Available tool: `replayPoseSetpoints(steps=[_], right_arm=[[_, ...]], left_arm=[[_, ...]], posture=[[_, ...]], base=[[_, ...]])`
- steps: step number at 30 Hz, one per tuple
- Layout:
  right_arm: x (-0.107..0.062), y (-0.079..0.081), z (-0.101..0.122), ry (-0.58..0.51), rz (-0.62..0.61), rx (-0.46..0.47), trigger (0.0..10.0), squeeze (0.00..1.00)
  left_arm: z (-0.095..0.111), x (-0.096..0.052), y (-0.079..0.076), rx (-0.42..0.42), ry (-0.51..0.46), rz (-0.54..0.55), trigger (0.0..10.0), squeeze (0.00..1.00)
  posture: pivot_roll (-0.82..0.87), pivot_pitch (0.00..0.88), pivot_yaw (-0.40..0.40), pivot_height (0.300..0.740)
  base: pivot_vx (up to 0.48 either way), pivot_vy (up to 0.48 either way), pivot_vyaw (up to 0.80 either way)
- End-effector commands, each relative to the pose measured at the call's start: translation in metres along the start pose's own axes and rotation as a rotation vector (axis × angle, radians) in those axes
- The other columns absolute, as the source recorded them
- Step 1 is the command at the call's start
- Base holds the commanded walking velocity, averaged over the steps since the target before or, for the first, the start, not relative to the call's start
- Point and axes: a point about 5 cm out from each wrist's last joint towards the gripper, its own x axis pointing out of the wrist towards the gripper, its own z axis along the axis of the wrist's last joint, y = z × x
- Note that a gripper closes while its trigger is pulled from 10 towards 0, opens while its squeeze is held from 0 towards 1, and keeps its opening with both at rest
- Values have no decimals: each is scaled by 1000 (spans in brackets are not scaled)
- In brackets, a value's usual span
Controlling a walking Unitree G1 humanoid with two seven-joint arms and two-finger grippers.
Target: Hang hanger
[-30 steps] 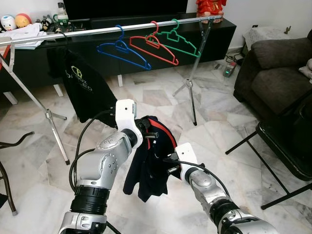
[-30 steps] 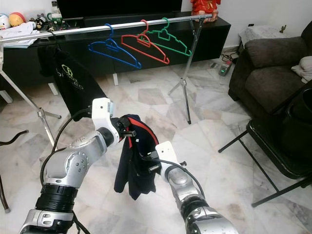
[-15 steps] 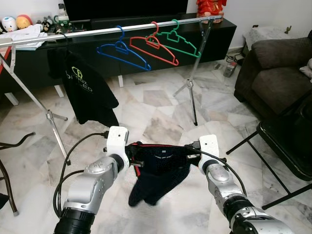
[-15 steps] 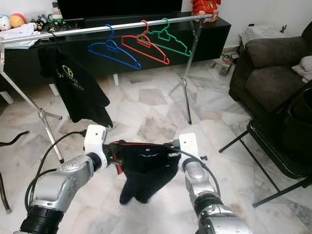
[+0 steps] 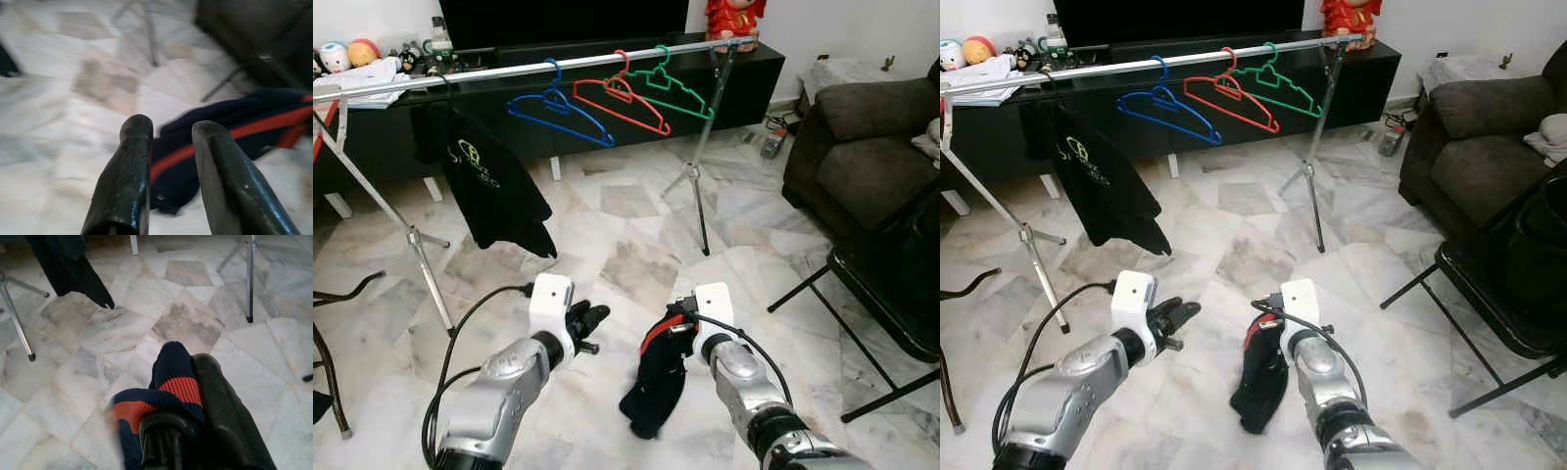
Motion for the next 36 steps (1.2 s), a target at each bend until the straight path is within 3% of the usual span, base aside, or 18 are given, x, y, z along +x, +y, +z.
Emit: replayPoseSetpoints(steps=[1, 2, 3, 4, 5, 9, 11, 15, 16, 17, 20, 22, 26, 29, 35, 36], right_arm=[[-2, -7, 1, -25, -35, 39, 0, 0], [-5, -13, -7, -17, -85, 98, 0, 0], [-7, -17, -12, -17, -113, 139, 0, 0], [-9, -19, -15, -16, -130, 166, 0, 0], [-12, -22, -19, -23, -149, 196, 0, 0], [-21, -26, -28, -65, -188, 255, 0, 0], [-26, -27, -30, -94, -208, 280, 0, 0], [-31, -24, -29, -148, -200, 262, 0, 0], [-31, -24, -29, -148, -200, 262, 0, 0], [-34, -25, -32, -149, -202, 247, 0, 0], [-39, -28, -48, -83, -230, 252, 0, 0], [-40, -28, -50, -75, -234, 247, 0, 0], [-53, -27, -36, -220, -234, 182, 0, 0], [-62, -29, -31, -279, -243, 131, 0, 0], [-74, -32, -25, -315, -251, 121, 0, 0], [-76, -31, -23, -325, -244, 128, 3647, 0]], left_arm=[[-10, -4, 11, 35, 19, 67, 10000, 1000], [-17, -8, 17, 47, 17, 119, 10000, 1000], [-22, -11, 21, 33, 12, 141, 10000, 824], [-24, -13, 22, 22, 8, 154, 10000, 824], [-30, -18, 26, 14, 8, 170, 10000, 0], [-55, -32, 40, 8, 54, 224, 10000, 0], [-77, -43, 57, 12, 112, 288, 10000, 0], [-109, -63, 76, 5, 198, 360, 10000, 0], [-109, -63, 76, 5, 198, 360, 10000, 0], [-127, -73, 81, 20, 263, 383, 10000, 0], [-159, -94, 85, -1, 379, 437, 10000, 0], [-166, -98, 86, -7, 400, 452, 10000, 0], [-192, -118, 84, -57, 485, 525, 10000, 0], [-199, -121, 82, -74, 495, 538, 10000, 0], [-205, -124, 79, -137, 501, 544, 10000, 0], [-206, -125, 79, -139, 510, 542, 10000, 0]], posture=[[159, 88, -4, 740], [159, 85, -6, 740], [159, 84, -7, 740], [158, 83, -7, 740], [156, 80, -7, 740], [141, 63, 0, 740], [134, 53, 3, 740], [131, 39, 3, 740], [131, 39, 3, 740], [134, 29, 2, 740], [137, 20, 3, 740], [137, 20, 3, 740], [136, 20, 1, 740], [136, 19, 4, 740], [123, 12, 13, 740], [113, 8, 16, 740]], base=[[0, 0, 0], [0, 0, 0], [0, 0, 0], [0, 0, 0], [0, 0, 0], [0, 0, 0], [0, 0, 0], [0, 0, 0], [0, 0, 0], [0, 0, 0], [0, 0, 0], [0, 0, 0], [0, 0, 0], [0, 0, 0], [0, 0, 0], [0, 0, 0]])
